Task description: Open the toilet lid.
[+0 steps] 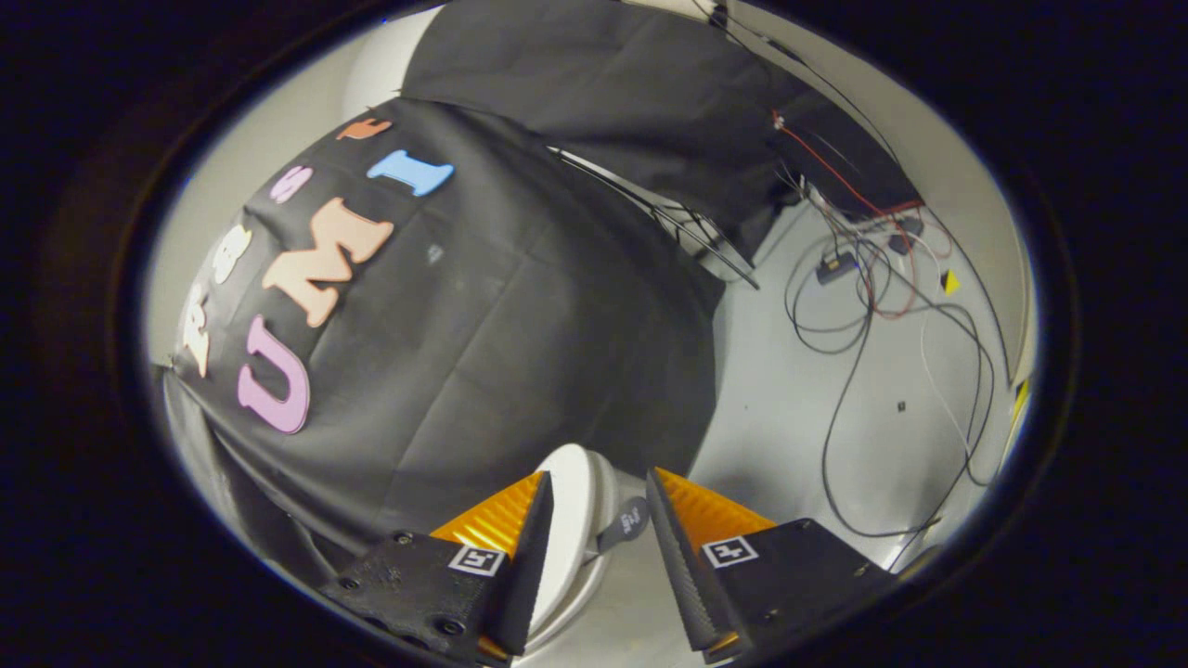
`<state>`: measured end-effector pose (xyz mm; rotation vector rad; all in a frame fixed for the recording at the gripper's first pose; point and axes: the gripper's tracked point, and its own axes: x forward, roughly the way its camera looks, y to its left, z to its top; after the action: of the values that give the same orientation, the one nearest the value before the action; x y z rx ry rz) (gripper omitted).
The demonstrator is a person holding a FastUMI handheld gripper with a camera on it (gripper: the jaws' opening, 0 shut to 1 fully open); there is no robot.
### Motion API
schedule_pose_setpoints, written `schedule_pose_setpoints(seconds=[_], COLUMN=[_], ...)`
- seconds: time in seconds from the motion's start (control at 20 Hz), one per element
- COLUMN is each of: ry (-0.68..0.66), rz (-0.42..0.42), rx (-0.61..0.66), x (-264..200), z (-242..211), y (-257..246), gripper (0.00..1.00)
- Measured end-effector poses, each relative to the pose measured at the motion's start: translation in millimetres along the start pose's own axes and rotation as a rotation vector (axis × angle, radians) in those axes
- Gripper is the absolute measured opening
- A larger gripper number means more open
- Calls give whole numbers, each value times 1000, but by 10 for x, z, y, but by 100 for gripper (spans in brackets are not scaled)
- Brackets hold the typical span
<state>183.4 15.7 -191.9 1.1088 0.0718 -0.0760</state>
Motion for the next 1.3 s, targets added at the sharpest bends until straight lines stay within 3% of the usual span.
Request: schedule_pose_setpoints(seconds=[0.25, 0.5, 0.6, 0.75, 0.85, 1.0, 1.3], ry=[83, 151, 179, 207, 219, 225, 162], rz=[5, 11, -26, 6, 30, 21, 98], rx=[109, 115, 136, 198, 199, 138, 35], x=[322, 561, 658, 653, 617, 571, 333], z=[-238, -374, -422, -393, -400, -400, -260], y=[-165, -147, -203, -110, -47, 18, 557], gripper=[61, 48, 34, 10, 5, 1, 0])
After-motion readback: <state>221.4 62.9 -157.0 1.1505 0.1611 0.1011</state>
